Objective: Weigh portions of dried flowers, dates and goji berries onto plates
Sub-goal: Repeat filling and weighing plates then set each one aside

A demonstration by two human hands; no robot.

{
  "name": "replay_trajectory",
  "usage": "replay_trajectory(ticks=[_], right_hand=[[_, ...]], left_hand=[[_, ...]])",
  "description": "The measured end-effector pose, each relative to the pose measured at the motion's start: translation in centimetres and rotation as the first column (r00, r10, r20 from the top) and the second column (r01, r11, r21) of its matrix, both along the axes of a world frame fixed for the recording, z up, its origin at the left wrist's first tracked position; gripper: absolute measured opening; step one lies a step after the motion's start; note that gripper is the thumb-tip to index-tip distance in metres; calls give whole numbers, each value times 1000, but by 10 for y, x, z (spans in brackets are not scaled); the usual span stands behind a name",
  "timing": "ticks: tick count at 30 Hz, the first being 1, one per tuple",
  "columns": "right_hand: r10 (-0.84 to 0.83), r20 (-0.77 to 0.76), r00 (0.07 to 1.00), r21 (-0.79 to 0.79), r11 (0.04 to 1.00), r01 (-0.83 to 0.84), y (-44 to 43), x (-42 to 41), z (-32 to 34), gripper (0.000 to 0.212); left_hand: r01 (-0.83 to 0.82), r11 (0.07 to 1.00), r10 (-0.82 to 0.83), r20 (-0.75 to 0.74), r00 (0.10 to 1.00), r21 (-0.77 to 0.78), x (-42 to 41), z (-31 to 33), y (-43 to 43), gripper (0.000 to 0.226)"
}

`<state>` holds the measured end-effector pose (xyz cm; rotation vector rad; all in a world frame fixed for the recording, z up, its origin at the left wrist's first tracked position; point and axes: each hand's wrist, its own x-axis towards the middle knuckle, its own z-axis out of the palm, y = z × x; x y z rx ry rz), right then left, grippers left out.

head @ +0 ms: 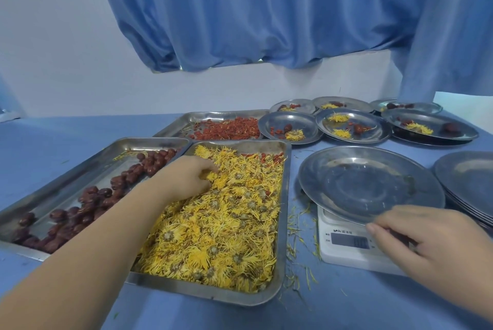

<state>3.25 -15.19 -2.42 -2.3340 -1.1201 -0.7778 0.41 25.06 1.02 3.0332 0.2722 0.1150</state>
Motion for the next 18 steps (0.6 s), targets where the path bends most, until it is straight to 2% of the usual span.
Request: replay_trajectory(ticks=[2, 5, 7, 9, 12, 15, 18], right_hand=[[0, -3, 1000, -7, 1000, 0, -1, 0, 0, 40], [9, -8, 1000, -27, 1000, -9, 0, 1, -2, 40], [10, -2, 1000, -31, 999, -10, 1, 1, -3, 40], [10, 3, 1000, -34, 999, -10, 1, 1, -3, 39], [17, 5, 1000, -41, 999, -16, 1, 1, -2, 40], [13, 7, 1000, -38, 999, -13, 1, 0, -1, 41], [0, 12, 1000, -42, 999, 0, 0, -1, 0, 42]], left_hand=[[3, 1000, -2, 76, 997, -7, 2, 3, 2, 33], [-6, 993, 32, 215, 976, -121, 2, 5, 4, 23], [-12, 982, 63, 272, 960, -187, 4, 8, 4, 25], [-12, 982, 67, 289, 955, -188, 6, 11, 3, 28], [-12, 984, 51, 215, 975, -180, 9, 14, -2, 30], [-40, 988, 51, 71, 996, -150, 14, 11, -9, 44], [-40, 996, 42, 23, 999, -82, 16, 7, -11, 36]])
